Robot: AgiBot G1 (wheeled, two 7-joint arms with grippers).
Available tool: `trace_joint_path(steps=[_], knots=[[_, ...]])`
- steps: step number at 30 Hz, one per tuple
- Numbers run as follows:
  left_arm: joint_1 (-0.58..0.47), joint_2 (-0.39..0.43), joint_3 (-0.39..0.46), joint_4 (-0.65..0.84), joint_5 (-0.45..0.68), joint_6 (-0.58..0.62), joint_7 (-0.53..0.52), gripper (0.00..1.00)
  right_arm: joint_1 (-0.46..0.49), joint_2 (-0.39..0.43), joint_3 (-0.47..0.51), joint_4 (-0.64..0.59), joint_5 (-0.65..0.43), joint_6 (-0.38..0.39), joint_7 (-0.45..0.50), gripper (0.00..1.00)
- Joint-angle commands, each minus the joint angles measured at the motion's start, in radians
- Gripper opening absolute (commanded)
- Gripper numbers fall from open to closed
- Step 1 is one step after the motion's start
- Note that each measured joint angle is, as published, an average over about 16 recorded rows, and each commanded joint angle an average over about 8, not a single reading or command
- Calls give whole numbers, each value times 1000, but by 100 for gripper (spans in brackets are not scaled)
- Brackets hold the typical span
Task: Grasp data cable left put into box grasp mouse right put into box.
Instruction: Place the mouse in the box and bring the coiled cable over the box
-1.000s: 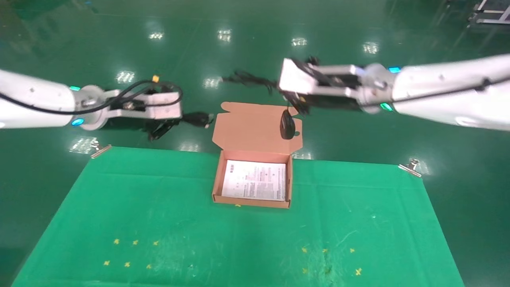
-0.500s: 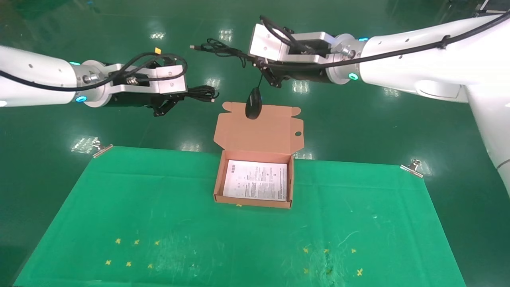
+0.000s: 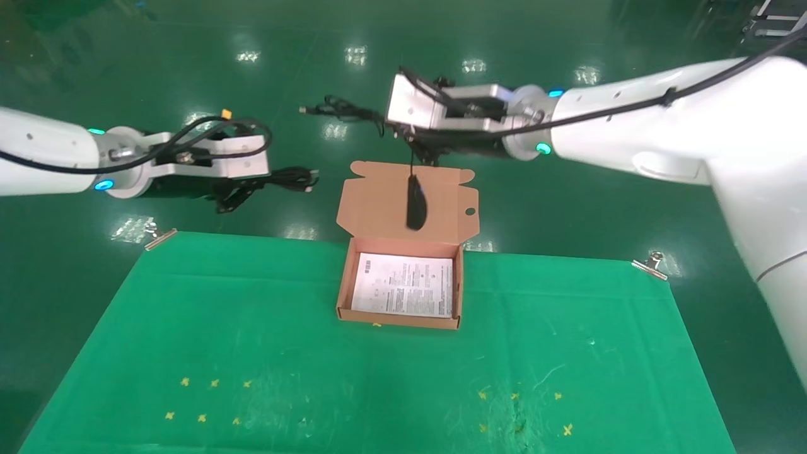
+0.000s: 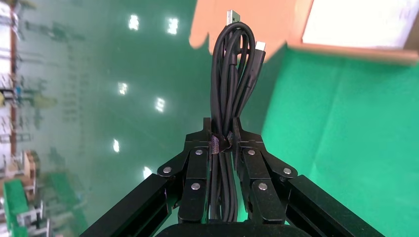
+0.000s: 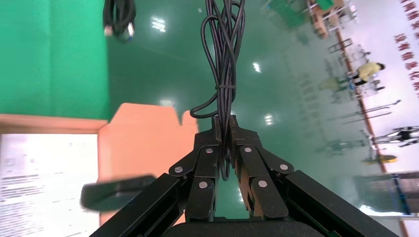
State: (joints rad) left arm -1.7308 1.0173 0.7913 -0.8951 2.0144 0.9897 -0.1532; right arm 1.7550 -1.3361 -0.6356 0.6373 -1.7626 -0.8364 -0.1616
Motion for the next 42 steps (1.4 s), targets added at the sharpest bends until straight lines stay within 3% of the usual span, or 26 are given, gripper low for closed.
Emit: trace_joint_path(steps=[1, 15, 26, 38, 42], knots=[[7, -11, 6, -10, 17, 8, -19, 0, -9, -4, -5, -9, 0, 0, -3, 0], [35, -75, 32, -138, 130, 67, -187, 0, -99, -30, -172, -16, 72, 59, 64, 0], [44, -83, 33, -172, 146, 72, -218, 0, -153, -32, -336, 12, 197, 131, 172, 0], [46, -85, 33, -179, 149, 73, -224, 0, -163, -29, -441, -109, 303, 210, 303, 0], [47, -85, 33, -180, 150, 74, -225, 0, -159, -29, -471, -134, 317, 212, 317, 48]])
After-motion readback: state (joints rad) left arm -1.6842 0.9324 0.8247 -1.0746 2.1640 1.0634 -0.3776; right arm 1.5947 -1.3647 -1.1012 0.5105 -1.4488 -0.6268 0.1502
